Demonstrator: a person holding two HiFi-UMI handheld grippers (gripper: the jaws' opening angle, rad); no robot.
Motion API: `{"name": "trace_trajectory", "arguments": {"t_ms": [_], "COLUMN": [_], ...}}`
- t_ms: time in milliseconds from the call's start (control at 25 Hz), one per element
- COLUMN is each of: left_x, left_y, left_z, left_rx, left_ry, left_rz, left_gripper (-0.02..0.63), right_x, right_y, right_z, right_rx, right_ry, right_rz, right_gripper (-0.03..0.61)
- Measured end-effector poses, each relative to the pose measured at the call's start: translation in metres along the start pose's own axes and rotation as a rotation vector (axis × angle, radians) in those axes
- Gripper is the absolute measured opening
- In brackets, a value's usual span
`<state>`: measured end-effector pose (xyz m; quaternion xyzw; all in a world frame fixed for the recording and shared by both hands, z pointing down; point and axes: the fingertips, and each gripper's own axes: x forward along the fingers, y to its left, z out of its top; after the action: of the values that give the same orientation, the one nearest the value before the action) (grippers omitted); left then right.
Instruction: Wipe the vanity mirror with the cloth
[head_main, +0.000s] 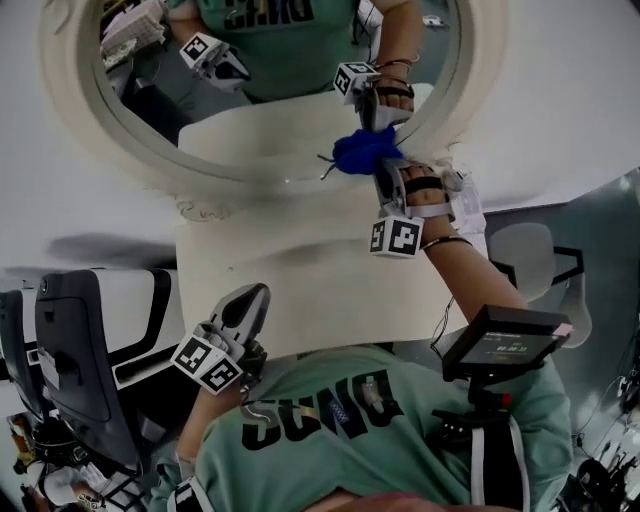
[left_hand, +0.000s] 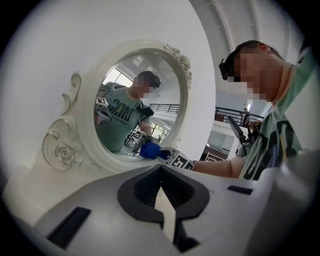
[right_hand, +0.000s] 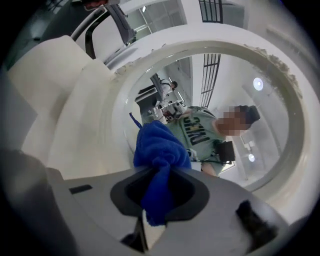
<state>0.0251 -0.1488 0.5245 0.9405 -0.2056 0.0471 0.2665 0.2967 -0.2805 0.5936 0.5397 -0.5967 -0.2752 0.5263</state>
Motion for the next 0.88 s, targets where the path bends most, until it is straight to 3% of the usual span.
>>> {"name": "trace_trajectory", "arguments": {"t_ms": [160, 280, 440, 600, 880], "left_x": [0.024, 0.017, -0.005, -0.013, -0.019], "left_y": [0.002, 0.007, -0.005, -0.015, -0.043], "left_z": [-0.010, -0.001, 0.034, 0.074, 0.108], "left_rx": [0.019, 0.034, 0.092, 0.178, 0.303], "left_ry": [-0.003, -0.029, -0.100, -0.181, -0.238], "left_rz": [-0.062, -0.054, -0.047, -0.064, -0.100], "left_gripper": [0.009, 0.009, 0.009, 0.009, 0.009], "right_x": [0.029, 0.036, 0.030, -0.003, -0.128], "right_y": [0.015, 0.023, 0.032, -0.002, -0.074], "right_z": [0.023, 0.025, 0.024, 0.053, 0.100], "right_rx": [0.093, 0.135, 0.236, 0.301, 0.770], "right_ry": [-0.004, 0.008, 0.020, -0.065, -0.310], "right_rz": [0.021, 0.083, 0.256, 0.256, 0.304], "right_gripper": [0.055, 0.057, 0.057, 0.057, 0.058]}}
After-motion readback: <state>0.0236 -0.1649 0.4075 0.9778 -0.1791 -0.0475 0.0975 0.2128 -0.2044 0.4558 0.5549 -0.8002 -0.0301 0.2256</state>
